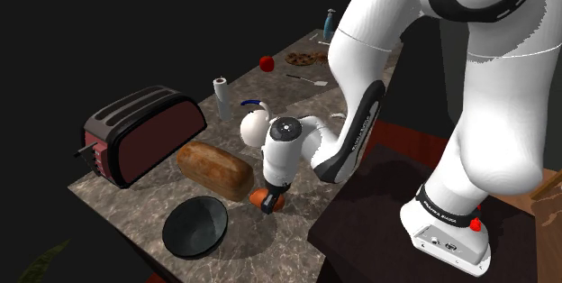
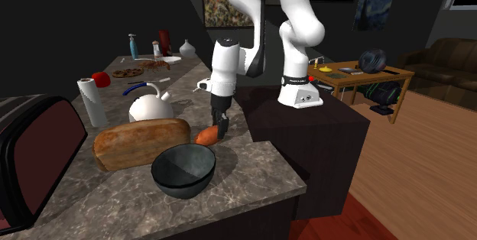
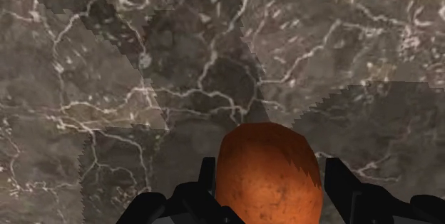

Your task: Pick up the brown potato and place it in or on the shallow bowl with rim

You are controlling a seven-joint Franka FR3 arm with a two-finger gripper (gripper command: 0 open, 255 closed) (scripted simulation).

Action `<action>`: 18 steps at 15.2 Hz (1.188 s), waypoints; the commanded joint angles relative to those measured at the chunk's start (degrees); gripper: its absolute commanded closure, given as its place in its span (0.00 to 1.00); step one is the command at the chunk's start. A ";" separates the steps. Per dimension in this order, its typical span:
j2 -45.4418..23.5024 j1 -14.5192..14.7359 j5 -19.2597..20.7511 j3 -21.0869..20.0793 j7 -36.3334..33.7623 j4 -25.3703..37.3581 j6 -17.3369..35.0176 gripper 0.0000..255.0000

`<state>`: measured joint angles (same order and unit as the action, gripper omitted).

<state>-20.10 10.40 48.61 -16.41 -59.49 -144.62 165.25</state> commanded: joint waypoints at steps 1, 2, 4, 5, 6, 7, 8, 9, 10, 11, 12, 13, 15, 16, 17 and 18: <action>1.64 -1.49 -2.59 -1.80 2.33 -0.69 -0.85 1.00; 2.58 -2.28 -4.06 -2.83 3.56 -1.09 -1.32 1.00; 4.49 -3.79 -7.13 -4.86 6.11 -1.84 -2.26 1.00; 5.45 -4.53 -8.72 -5.87 7.42 -2.19 -2.74 1.00; 6.41 -5.26 -10.35 -6.88 8.73 -2.53 -3.22 1.00; 7.39 -5.93 -12.03 -7.85 10.08 -2.84 -3.70 1.00; 8.37 -6.59 -13.74 -8.81 11.45 -3.14 -4.19 1.00; 9.36 -7.20 -15.50 -9.74 12.84 -3.42 -4.68 1.00; 10.36 -7.77 -17.29 -10.62 14.24 -3.68 -5.19 1.00; 11.36 -8.29 -19.10 -11.47 15.65 -3.91 -5.71 1.00; 12.38 -8.75 -20.94 -12.26 17.08 -4.12 -6.24 1.00; 13.39 -9.15 -22.78 -12.99 18.50 -4.31 -6.80 1.00; 15.44 -9.74 -26.46 -14.23 21.33 -4.61 -7.96 1.00; 16.46 -9.92 -28.27 -14.73 22.71 -4.73 -8.58 1.00; 17.48 -10.03 -30.03 -15.14 24.06 -4.81 -9.23 1.00; 18.49 -10.06 -31.74 -15.46 25.37 -4.87 -9.90 1.00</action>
<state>-2.62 0.46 18.67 -31.48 -35.49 -149.34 155.96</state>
